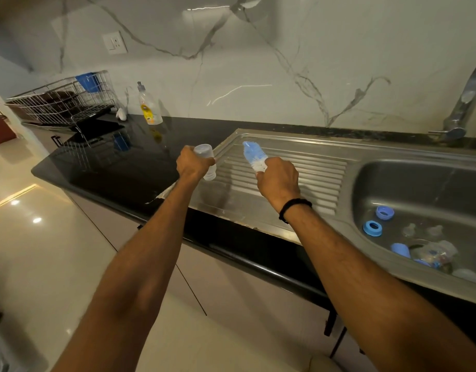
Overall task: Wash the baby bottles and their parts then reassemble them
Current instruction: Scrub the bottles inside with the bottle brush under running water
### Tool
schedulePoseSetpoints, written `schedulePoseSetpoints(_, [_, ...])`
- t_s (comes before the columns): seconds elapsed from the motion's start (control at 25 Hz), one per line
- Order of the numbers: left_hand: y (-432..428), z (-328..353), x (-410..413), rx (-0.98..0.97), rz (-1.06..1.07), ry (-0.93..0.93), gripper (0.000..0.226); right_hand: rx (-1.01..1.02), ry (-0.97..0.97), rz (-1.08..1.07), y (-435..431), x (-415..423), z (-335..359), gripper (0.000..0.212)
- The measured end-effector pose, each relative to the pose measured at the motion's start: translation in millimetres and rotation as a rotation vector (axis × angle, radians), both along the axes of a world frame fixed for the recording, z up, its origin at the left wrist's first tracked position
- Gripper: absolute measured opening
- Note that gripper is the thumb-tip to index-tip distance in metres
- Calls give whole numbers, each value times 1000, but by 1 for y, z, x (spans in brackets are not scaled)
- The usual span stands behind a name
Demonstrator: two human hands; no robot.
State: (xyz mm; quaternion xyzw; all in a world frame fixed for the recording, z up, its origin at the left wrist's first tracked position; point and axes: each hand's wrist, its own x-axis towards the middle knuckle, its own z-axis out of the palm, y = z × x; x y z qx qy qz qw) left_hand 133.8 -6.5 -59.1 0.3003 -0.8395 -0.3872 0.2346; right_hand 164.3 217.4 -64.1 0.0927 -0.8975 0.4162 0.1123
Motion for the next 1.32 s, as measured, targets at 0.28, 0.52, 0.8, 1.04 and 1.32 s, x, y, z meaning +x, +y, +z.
schedulePoseSetpoints(0.28, [-7, -4, -7, -2, -21, 22, 70, 38, 10, 15, -17, -1, -4, 23])
schedulePoseSetpoints(0.52, [-10, -12, -6, -12, -35, -16, 76, 91, 11, -5, -24, 0, -4, 21])
schedulePoseSetpoints(0.8, [-11, -15, -4, 2, -44, -12, 78, 91, 16, 5, -21, 2, -5, 20])
schedulePoseSetpoints(1.04, [-7, -13, -10, -1, -44, -25, 74, 86, 17, -5, -20, 1, -7, 19])
schedulePoseSetpoints(1.32, [-2, -12, -13, 52, -40, -10, 75, 87, 25, -5, -20, -4, -9, 18])
